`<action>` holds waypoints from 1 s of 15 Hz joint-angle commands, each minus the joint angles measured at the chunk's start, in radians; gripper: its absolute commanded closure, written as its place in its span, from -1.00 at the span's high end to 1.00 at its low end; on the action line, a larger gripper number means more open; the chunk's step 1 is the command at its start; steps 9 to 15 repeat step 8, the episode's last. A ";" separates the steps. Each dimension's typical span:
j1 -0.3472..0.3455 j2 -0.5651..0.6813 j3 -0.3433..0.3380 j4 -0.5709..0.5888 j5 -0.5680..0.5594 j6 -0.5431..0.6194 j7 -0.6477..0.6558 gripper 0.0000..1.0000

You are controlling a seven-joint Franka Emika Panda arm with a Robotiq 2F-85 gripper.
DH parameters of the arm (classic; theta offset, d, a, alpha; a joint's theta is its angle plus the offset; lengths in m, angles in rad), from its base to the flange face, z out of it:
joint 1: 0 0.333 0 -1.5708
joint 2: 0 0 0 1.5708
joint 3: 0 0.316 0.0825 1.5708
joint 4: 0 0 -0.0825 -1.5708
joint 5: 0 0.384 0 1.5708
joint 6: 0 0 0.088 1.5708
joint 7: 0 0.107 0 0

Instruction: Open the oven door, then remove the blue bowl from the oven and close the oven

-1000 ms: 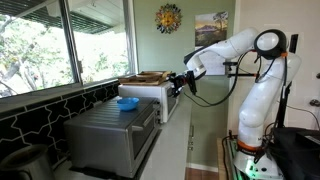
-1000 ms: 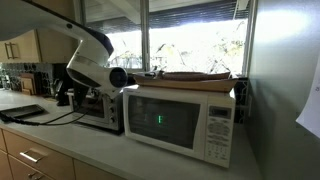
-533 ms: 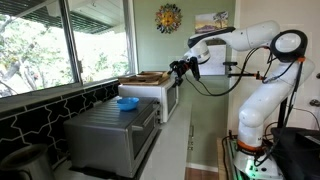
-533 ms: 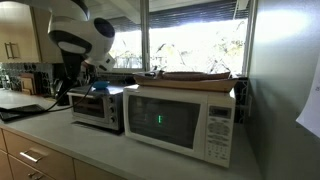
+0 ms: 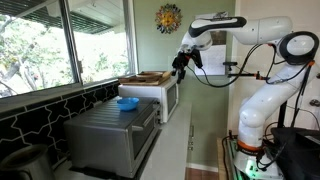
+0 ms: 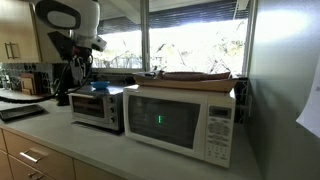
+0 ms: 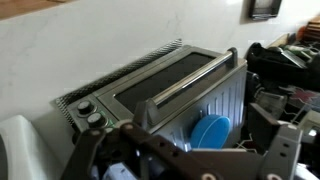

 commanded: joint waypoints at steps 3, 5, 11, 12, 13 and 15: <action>0.093 0.000 -0.007 0.027 -0.165 0.012 0.042 1.00; 0.107 0.001 0.007 0.036 -0.212 0.010 0.050 1.00; 0.110 0.001 0.008 0.039 -0.226 0.010 0.052 1.00; 0.110 0.001 0.008 0.039 -0.226 0.010 0.052 1.00; 0.110 0.001 0.008 0.039 -0.226 0.010 0.052 1.00; 0.110 0.001 0.008 0.039 -0.226 0.010 0.052 1.00</action>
